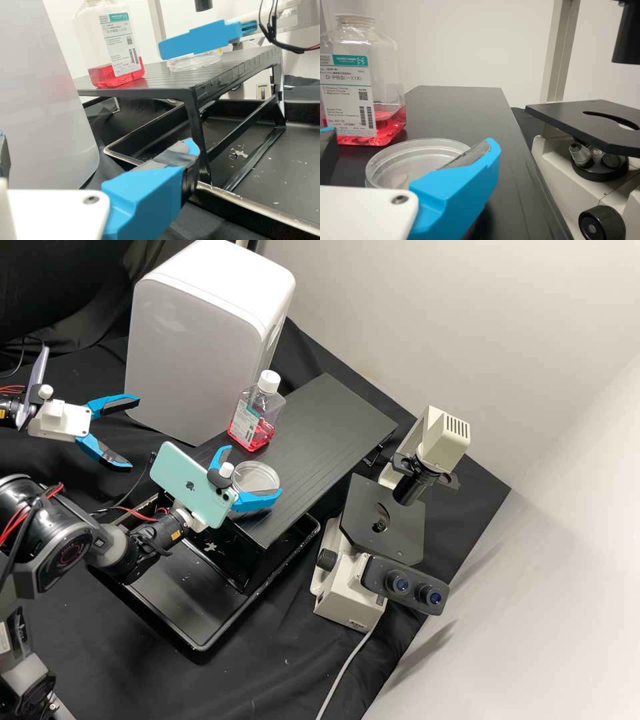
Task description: Remove the lid from the petri dish
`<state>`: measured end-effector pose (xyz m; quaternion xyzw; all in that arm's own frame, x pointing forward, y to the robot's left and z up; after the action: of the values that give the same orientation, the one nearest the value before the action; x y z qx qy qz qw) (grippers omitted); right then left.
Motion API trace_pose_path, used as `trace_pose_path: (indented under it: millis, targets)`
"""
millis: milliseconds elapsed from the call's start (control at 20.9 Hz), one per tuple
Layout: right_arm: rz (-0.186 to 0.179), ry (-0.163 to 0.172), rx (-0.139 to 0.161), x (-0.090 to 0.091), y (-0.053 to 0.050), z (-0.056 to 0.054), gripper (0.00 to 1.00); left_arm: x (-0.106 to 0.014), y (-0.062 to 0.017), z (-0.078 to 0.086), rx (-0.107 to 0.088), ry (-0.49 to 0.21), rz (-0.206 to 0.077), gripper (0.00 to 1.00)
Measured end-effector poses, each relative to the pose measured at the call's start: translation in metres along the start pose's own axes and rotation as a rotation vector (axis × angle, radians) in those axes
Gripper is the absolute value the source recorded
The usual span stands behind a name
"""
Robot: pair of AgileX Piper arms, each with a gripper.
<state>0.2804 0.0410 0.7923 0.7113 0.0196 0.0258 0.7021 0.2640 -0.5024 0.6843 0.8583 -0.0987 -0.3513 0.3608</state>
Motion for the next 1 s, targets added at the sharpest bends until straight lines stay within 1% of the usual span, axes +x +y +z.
trace_pose_path:
  millis: [430,477,525,573,668,764,812,1003]
  targets:
    - [0.000,0.000,0.000,0.0000,0.0000,0.0000,0.00,0.0000,0.0000,0.0000,0.000,0.000,0.000,1.00]
    - [0.000,0.000,0.000,0.0000,0.0000,0.0000,0.00,0.0000,0.0000,0.0000,0.002,0.000,0.000,1.00]
    - [0.000,0.000,0.000,0.0000,0.0000,0.0000,0.00,0.0000,0.0000,0.0000,0.009,0.000,0.000,1.00]
    - [0.000,0.000,0.000,0.0000,0.0000,0.0000,1.00,0.0000,0.0000,0.0000,0.018,0.000,0.000,1.00]
    - [0.001,-0.001,-0.001,0.0000,0.0001,0.0001,1.00,0.0000,0.0000,0.0000,0.018,0.000,0.000,1.00]
    - [0.005,-0.006,-0.019,-0.0001,-0.0001,-0.0001,1.00,0.0000,0.0000,0.0000,0.019,0.000,0.000,1.00]
    - [0.009,-0.011,-0.022,-0.0002,-0.0006,-0.0005,1.00,0.0000,0.0000,0.0000,0.019,0.000,0.000,1.00]
    - [0.010,-0.012,-0.040,-0.0002,-0.0006,-0.0004,1.00,0.0000,0.0000,0.0000,0.020,0.000,0.000,1.00]
